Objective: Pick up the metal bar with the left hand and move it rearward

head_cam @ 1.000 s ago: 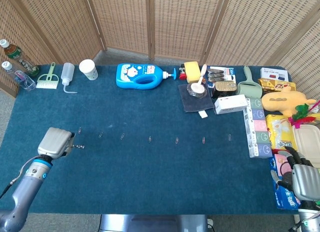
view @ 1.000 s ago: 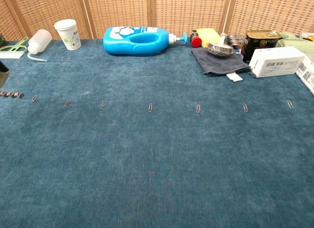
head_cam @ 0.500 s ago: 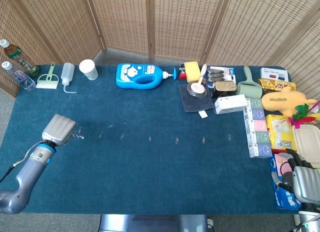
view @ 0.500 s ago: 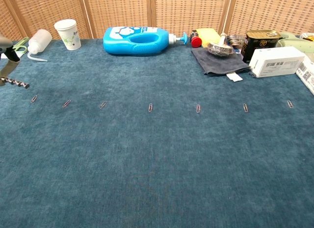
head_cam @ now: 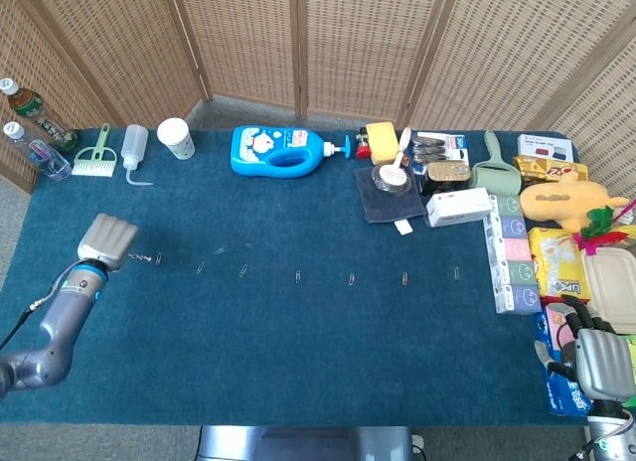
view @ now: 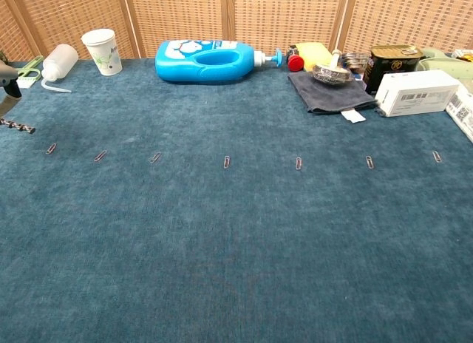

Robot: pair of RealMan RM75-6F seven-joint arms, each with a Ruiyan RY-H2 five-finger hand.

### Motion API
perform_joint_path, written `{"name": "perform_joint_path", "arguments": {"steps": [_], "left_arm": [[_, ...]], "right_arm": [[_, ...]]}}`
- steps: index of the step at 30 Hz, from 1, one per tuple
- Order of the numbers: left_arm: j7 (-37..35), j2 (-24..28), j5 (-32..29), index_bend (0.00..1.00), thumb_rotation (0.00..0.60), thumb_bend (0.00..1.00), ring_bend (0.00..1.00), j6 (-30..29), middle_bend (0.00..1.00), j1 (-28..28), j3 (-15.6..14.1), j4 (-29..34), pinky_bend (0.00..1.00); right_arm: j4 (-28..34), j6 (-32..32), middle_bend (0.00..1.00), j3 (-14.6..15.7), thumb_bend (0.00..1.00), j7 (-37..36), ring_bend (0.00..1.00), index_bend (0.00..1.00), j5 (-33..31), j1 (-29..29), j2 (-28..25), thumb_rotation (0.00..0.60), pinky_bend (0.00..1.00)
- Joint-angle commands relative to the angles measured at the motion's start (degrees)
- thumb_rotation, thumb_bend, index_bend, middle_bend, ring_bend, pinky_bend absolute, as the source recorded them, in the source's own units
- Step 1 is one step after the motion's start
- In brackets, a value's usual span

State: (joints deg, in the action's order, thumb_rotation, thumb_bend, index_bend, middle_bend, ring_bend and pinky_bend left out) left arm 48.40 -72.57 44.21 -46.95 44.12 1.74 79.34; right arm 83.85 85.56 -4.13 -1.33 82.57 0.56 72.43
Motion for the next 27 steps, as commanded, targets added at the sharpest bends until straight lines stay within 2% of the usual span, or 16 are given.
{"name": "perform_joint_path", "arguments": {"steps": [1,17,27], "left_arm": [[1.38,-1.29,-2.80,0.63,0.600,0.58,1.00,1.37,1.00,1.45,-0.66,-2.29,1.00],[5.26,-6.24,-10.16,0.63,0.600,0.57,1.00,3.62,1.00,5.40,-3.86,-8.33,1.00],[8.82,-8.24,-14.13,0.63,0.600,0.58,1.00,3.05,1.00,7.67,-5.88,-9.39,1.00]], "right_arm": [[0.05,0.04,0.23,-0.05,0.32,0.08,0.23,0.29,-0.14,-0.08,-0.02,0.521,0.36],[0.51,0.18,0.23,-0.11,0.32,0.42,0.23,0.28,-0.97,-0.63,-0.06,0.523,0.36],[0.11,0.67,0.23,-0.11,0.32,-0.23,0.23,0.28,-1.76,-1.48,0.28,0.524,0.36]]}}
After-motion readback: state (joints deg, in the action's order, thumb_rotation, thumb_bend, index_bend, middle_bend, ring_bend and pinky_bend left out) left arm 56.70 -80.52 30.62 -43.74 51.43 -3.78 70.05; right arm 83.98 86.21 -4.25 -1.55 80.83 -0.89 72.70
